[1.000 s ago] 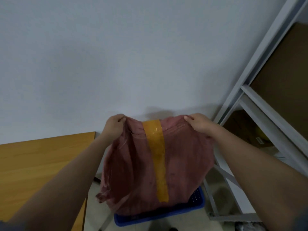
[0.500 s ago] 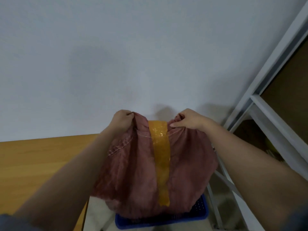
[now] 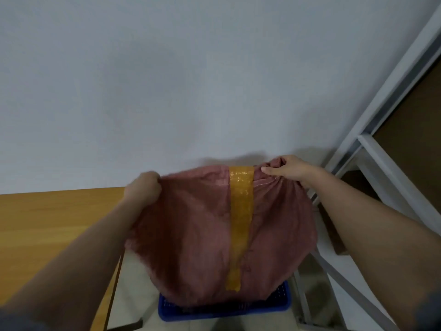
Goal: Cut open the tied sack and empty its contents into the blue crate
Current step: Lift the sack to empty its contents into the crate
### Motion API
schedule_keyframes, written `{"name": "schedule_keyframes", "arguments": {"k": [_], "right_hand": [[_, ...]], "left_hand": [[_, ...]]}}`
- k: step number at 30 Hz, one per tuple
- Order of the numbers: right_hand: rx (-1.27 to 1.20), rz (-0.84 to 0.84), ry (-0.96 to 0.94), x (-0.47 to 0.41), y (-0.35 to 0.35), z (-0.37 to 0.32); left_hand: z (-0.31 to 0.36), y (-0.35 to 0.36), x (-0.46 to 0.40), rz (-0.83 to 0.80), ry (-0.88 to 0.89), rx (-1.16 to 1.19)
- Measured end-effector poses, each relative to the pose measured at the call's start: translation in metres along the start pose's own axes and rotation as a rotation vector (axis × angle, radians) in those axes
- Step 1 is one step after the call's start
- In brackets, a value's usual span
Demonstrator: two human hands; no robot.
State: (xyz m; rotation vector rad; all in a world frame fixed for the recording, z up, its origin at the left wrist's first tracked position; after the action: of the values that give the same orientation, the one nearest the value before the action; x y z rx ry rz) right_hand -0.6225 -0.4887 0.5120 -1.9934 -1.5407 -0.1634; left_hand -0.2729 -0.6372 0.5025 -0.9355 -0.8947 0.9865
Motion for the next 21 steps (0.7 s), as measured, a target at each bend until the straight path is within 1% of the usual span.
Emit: {"name": "schedule_keyframes", "arguments": {"k": [1, 2, 3, 4, 5, 6, 7, 8, 9, 10, 12, 13, 15, 16, 18, 19, 21], "right_hand": [[0.004, -0.117, 0.048, 0.002, 0.0, -0.001], [0.087, -0.24, 0.095, 0.006, 0.002, -0.003], [0.239, -0.336, 0.127, 0.009, 0.005, -0.006], [0.395, -0.36, 0.129, 0.01, 0.007, -0.008], [0.498, -0.314, 0.073, 0.01, 0.007, -0.013], [0.476, -0.208, -0.01, 0.005, 0.006, -0.018], [0.39, -0.074, -0.091, 0.002, 0.003, -0.025], [0.319, 0.034, -0.14, 0.002, 0.001, -0.03], [0.303, 0.097, -0.162, 0.0, -0.001, -0.033], [0.332, 0.112, -0.153, -0.002, -0.003, -0.035], [0.418, 0.066, -0.108, 0.005, -0.001, -0.042], [0.4, 0.09, -0.127, 0.007, -0.001, -0.047], [0.257, 0.226, -0.207, 0.011, -0.008, -0.059], [0.232, 0.265, -0.231, 0.014, -0.011, -0.067], [0.309, 0.228, -0.247, 0.02, -0.009, -0.082], [0.317, 0.243, -0.276, 0.023, -0.01, -0.091], [0.251, 0.373, -0.344, 0.033, -0.016, -0.108]], "left_hand": [[0.006, -0.014, 0.0, 0.106, -0.015, 0.06], [0.011, -0.024, -0.001, 0.18, -0.018, 0.101], [0.015, -0.031, -0.001, 0.201, -0.013, 0.121], [0.02, -0.034, -0.001, 0.194, 0.004, 0.122], [0.022, -0.036, 0.0, 0.192, 0.016, 0.128], [0.024, -0.036, 0.001, 0.206, 0.024, 0.154], [0.025, -0.038, 0.001, 0.236, 0.026, 0.208], [0.025, -0.04, 0.0, 0.27, 0.03, 0.272], [0.026, -0.044, 0.002, 0.293, 0.04, 0.315], [0.028, -0.046, 0.002, 0.295, 0.064, 0.332], [0.031, -0.053, 0.004, 0.309, 0.103, 0.341], [0.032, -0.059, 0.006, 0.362, 0.106, 0.362], [0.038, -0.072, 0.009, 0.472, 0.103, 0.441], [0.041, -0.078, 0.008, 0.483, 0.118, 0.454], [0.05, -0.087, 0.01, 0.46, 0.179, 0.432], [0.054, -0.093, 0.011, 0.486, 0.202, 0.432], [0.062, -0.104, 0.012, 0.533, 0.206, 0.476]]}}
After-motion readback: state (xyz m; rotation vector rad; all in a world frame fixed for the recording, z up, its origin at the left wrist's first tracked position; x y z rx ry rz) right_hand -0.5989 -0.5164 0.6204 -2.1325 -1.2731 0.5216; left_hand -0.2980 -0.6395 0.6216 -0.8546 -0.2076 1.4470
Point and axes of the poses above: each hand's wrist, its own x-axis away from the middle knuckle, its own y-axis out of the palm, z = x × y, the point moved 3 cm from there along -x, towards the middle knuckle, and after that the axes turned 3 degrees about x, right-handed, at the moved point
